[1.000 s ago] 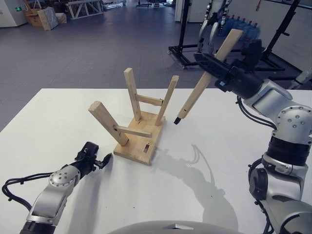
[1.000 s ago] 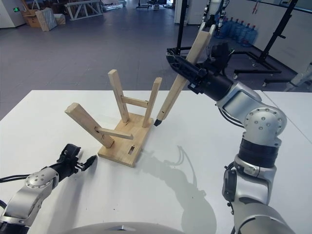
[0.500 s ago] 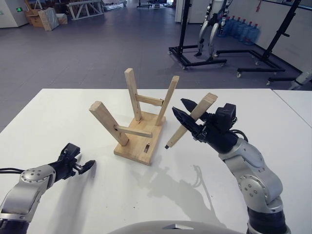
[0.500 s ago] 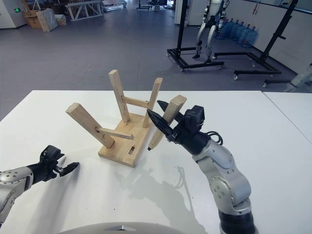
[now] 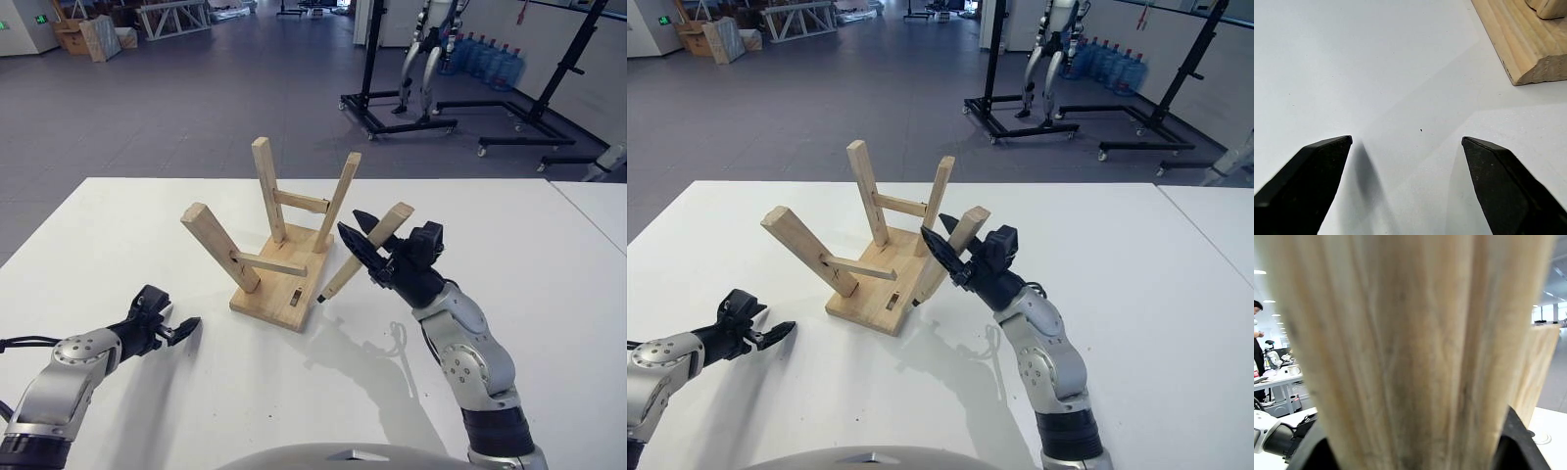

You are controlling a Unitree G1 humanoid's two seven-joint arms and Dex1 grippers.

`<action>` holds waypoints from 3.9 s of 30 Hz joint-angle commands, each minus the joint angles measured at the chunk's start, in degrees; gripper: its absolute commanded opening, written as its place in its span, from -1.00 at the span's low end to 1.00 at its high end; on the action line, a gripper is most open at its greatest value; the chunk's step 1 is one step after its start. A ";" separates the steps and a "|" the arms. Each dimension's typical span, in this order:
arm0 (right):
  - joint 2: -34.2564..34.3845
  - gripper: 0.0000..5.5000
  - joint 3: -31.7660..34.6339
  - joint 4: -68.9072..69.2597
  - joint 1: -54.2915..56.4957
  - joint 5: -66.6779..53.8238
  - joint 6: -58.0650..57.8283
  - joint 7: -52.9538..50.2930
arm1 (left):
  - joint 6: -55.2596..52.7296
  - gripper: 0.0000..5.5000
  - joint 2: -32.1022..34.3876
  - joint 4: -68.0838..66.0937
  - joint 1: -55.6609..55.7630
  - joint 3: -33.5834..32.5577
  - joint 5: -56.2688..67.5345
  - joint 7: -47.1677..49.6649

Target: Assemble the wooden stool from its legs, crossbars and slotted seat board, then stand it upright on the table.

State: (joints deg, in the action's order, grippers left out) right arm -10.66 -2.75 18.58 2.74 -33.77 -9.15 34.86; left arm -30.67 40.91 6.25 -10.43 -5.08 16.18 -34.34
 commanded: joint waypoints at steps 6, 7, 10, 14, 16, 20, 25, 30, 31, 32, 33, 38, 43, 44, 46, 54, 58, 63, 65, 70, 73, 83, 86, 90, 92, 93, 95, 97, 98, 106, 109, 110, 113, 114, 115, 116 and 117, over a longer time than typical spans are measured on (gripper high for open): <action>2.60 -0.26 -0.66 -3.98 2.71 -0.30 13.24 10.34 | -0.82 0.50 -0.50 -2.88 -1.40 3.13 -3.24 -0.82; 3.25 -0.26 -1.43 -5.23 2.80 -0.83 13.90 12.31 | -0.74 0.50 -0.62 -2.92 -1.36 3.27 -3.40 -0.77; 4.76 -0.26 -3.79 -8.70 2.64 -0.27 16.42 16.47 | -0.40 0.50 -0.77 -3.36 -0.80 4.01 -3.89 -0.82; 6.37 -0.26 -5.42 -12.89 1.93 1.25 21.22 20.47 | -0.15 0.50 -0.87 -3.69 -0.26 4.79 -4.07 -0.85; 6.85 -0.26 -5.64 -15.05 2.13 2.02 23.51 21.72 | -0.05 0.50 -0.93 -3.78 -0.07 5.12 -4.14 -0.79; 6.91 -0.26 -5.16 -18.88 3.07 3.01 26.56 23.40 | 0.07 0.50 -1.17 -3.79 0.05 5.44 -4.08 -0.66; 7.54 -0.26 -5.49 -22.20 4.04 3.56 28.76 24.67 | -0.01 0.50 -1.61 -3.45 -0.02 5.70 -4.10 -0.40; 7.50 -0.26 -5.56 -24.26 4.65 3.87 29.92 26.05 | -0.12 0.50 -2.18 -2.94 -0.21 5.98 -4.21 -0.24; 7.33 -0.26 -5.55 -24.51 4.70 4.02 30.09 26.28 | -0.14 0.50 -2.22 -2.88 -0.21 6.02 -4.22 -0.23; 7.15 -0.26 -5.52 -24.61 4.70 4.05 30.20 26.48 | -0.17 0.50 -2.26 -2.76 -0.26 6.09 -4.22 -0.18; 6.94 -0.26 -5.47 -24.62 4.73 4.04 30.18 26.66 | -0.23 0.50 -2.31 -2.67 -0.28 6.17 -4.23 -0.12; 5.77 -0.26 -5.86 -24.25 4.56 4.62 29.94 27.65 | -0.46 0.50 -2.80 -2.16 -0.24 6.75 -4.39 0.25; 4.69 -0.26 -7.17 -21.95 5.07 5.91 26.69 26.43 | -0.55 0.50 -2.91 -1.52 -0.69 7.06 -4.37 0.68; 4.41 -0.26 -7.66 -20.98 5.35 6.15 25.26 25.78 | -0.58 0.50 -2.94 -1.38 -0.81 7.06 -4.40 0.72; 4.01 -0.26 -8.49 -18.63 6.46 6.47 21.27 23.38 | -0.69 0.50 -3.03 -1.20 -0.91 7.06 -4.44 0.78; 2.31 -0.26 -9.96 -13.31 9.61 10.53 11.44 15.73 | -0.89 0.50 -3.94 -0.56 -1.10 7.34 -4.70 1.27; 2.22 -0.26 -11.05 -13.24 8.63 12.32 12.64 14.96 | -0.84 0.50 -4.10 -0.57 -0.96 7.44 -4.91 1.32; 1.85 -0.26 -12.31 -13.96 8.26 14.75 14.49 14.63 | -1.21 0.50 -4.15 -0.18 -0.87 7.53 -4.97 1.46; 2.10 -0.26 -12.58 -14.29 8.51 15.18 14.60 14.19 | -1.39 0.50 -4.23 0.06 -0.84 7.59 -5.01 1.59; 3.29 -0.26 -12.15 -14.18 10.44 13.70 11.83 12.25 | -2.09 0.50 -4.47 1.57 -0.57 7.97 -5.09 1.85; 3.62 -0.26 -11.86 -14.27 11.62 13.43 10.45 11.49 | -3.01 0.50 -4.52 2.95 -0.64 8.12 -4.87 2.02; 3.93 -0.26 -13.18 -10.10 14.17 13.26 0.51 8.43 | -4.45 0.50 -5.26 4.79 -0.56 9.03 -4.77 3.01; 3.39 -0.26 -13.82 -9.96 14.31 14.36 -0.30 8.19 | -5.03 0.50 -5.05 5.87 -0.71 9.16 -4.97 3.27; 2.82 -0.26 -14.82 -10.33 14.04 16.02 -0.20 7.97 | -9.31 0.50 -3.64 12.05 -0.32 6.14 -2.51 2.98; 2.52 -0.26 -15.13 -10.46 13.67 16.64 0.17 8.00 | -12.63 0.50 -3.59 15.43 1.17 2.98 0.35 2.71; 2.33 -0.26 -15.30 -10.52 13.53 16.93 0.38 8.05 | -14.60 0.50 -3.90 16.85 2.23 1.17 2.20 2.71; 1.83 -0.26 -15.69 -10.78 13.27 17.73 0.93 8.04 | -19.72 0.50 -4.94 19.31 6.89 -3.62 7.29 3.18; 1.50 -0.26 -16.19 -11.12 13.21 18.40 1.52 7.96 | -23.46 0.50 -5.30 20.55 10.90 -6.39 10.60 4.02; 1.48 -0.26 -16.37 -11.26 13.22 18.58 1.74 7.90 | -24.47 0.50 -5.17 20.78 12.02 -6.70 11.19 4.39; 2.26 -0.26 -16.96 -12.32 13.78 18.89 2.13 7.27 | -29.49 0.50 -3.78 24.31 14.18 -7.88 15.12 4.56; 2.57 -0.26 -16.72 -12.55 14.31 18.58 1.47 6.74 | -30.76 0.50 -1.93 24.63 14.10 -9.22 16.68 3.77; 2.66 -0.26 -16.70 -12.62 14.45 18.54 1.18 6.56 | -31.12 0.50 -1.39 24.73 14.06 -9.37 17.04 3.60; 2.82 -0.26 -16.82 -13.05 15.01 18.79 0.07 5.82 | -31.73 0.50 -0.19 25.14 13.21 -8.38 17.15 3.47; 2.86 -0.26 -16.84 -13.14 15.18 18.88 -0.30 5.61 | -31.63 0.50 0.14 25.09 12.92 -7.85 16.84 3.44; 2.86 -0.26 -16.98 -13.36 15.54 19.09 -0.89 5.44 | -31.61 0.50 0.58 25.12 12.15 -7.32 16.36 3.49; 2.84 -0.26 -17.10 -13.53 15.83 19.28 -1.36 5.31 | -31.47 0.50 1.06 25.13 11.51 -6.85 15.89 3.47; 2.90 -0.26 -17.18 -13.73 16.19 19.44 -1.88 5.16 | -31.47 0.50 1.95 25.20 10.61 -6.29 15.28 3.44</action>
State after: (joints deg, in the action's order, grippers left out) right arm -7.25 -19.55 6.58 18.34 -15.73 -8.52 40.77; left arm -61.58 40.97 31.05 1.81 -12.39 32.79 -30.94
